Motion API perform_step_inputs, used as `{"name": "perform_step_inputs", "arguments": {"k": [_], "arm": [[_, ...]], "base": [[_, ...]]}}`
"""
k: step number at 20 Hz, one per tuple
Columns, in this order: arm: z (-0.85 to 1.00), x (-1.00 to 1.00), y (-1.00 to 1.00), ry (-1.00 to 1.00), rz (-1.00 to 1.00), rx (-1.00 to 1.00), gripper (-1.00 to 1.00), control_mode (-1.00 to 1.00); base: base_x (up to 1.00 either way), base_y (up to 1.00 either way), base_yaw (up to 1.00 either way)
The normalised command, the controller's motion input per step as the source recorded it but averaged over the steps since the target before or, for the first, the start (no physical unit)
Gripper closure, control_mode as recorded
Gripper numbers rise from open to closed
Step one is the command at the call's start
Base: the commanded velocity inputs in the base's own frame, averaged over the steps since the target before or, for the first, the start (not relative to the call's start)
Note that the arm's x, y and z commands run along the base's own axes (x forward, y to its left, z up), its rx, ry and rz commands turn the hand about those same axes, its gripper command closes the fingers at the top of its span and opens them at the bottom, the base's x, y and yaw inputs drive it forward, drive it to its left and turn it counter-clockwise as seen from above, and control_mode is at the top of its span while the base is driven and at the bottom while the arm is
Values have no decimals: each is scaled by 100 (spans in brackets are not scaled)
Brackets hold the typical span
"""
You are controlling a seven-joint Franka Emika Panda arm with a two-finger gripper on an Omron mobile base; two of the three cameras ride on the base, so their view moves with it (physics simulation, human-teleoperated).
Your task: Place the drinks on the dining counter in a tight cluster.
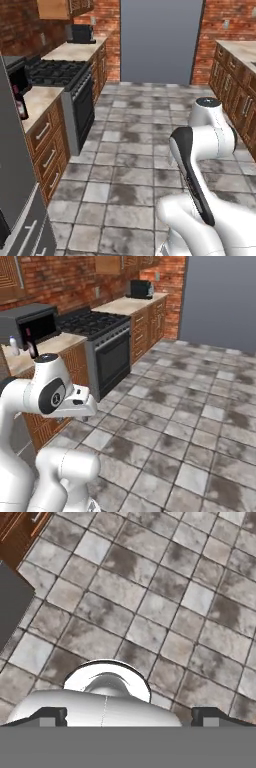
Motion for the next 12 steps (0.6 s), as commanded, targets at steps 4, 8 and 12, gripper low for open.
{"name": "perform_step_inputs", "arguments": {"k": [4, 8, 12], "arm": [[0, 0, 0, 0, 0, 0, -100, 100], [0, 0, 0, 0, 0, 0, -100, 100], [0, 0, 0, 0, 0, 0, -100, 100]], "base": [[100, 31, 74], [99, 8, 80], [92, -48, 56]]}}
